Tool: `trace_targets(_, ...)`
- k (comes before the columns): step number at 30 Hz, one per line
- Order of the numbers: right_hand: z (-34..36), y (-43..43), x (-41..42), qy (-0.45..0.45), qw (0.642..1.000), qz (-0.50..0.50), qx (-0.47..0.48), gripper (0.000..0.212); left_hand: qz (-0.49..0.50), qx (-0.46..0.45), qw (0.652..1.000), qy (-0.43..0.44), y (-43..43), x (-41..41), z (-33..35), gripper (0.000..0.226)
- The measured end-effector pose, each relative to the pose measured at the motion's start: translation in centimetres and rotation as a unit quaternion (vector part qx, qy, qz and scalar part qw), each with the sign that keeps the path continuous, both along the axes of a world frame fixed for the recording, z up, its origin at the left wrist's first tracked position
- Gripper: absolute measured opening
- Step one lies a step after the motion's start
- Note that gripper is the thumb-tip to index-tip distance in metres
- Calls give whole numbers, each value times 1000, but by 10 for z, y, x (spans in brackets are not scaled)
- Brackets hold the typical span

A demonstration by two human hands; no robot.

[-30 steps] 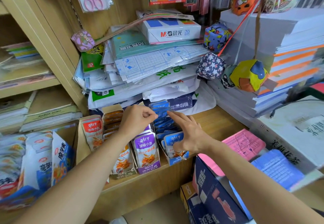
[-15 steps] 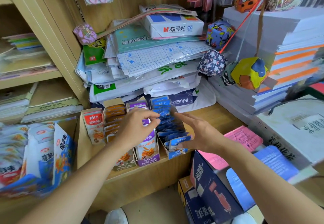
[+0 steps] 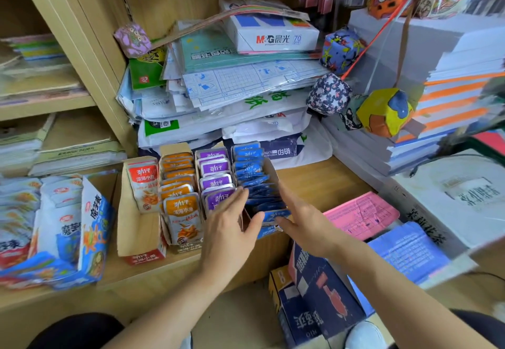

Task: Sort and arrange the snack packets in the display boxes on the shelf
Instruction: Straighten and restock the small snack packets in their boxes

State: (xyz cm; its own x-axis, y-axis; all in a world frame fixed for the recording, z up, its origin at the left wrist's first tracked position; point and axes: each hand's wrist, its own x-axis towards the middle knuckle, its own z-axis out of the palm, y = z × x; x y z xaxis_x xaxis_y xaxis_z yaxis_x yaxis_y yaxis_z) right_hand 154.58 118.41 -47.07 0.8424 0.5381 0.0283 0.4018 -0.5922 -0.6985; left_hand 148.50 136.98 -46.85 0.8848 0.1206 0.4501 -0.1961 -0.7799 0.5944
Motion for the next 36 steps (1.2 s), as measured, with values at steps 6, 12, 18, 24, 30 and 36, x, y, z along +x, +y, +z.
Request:
trace_targets(6,-12,5,-3,-41,996,40,-75,86,-18,-47,998,30,-11,-3,-15,44)
trace_targets(12,-4,-2,-4,-91,986,31,-133,99,-44,-100,993,48,-1,-2,-20,49)
trace_targets(18,1,9,-37,-222,952,31,-207,103,-15,-128,992,17,1,-4,-27,24)
trace_targets(24,2,8,-22,-200,962,40,-182,95,-28,-122,992,10,3,-5,-33,28)
trace_targets(30,7,-12,-9,-245,967,-27,-66,39,-48,-50,996,-63,4,-2,-35,15)
trace_targets(36,-12,-6,0,-269,962,-38,-16,21,-66,30,994,-80,6,9,-33,15)
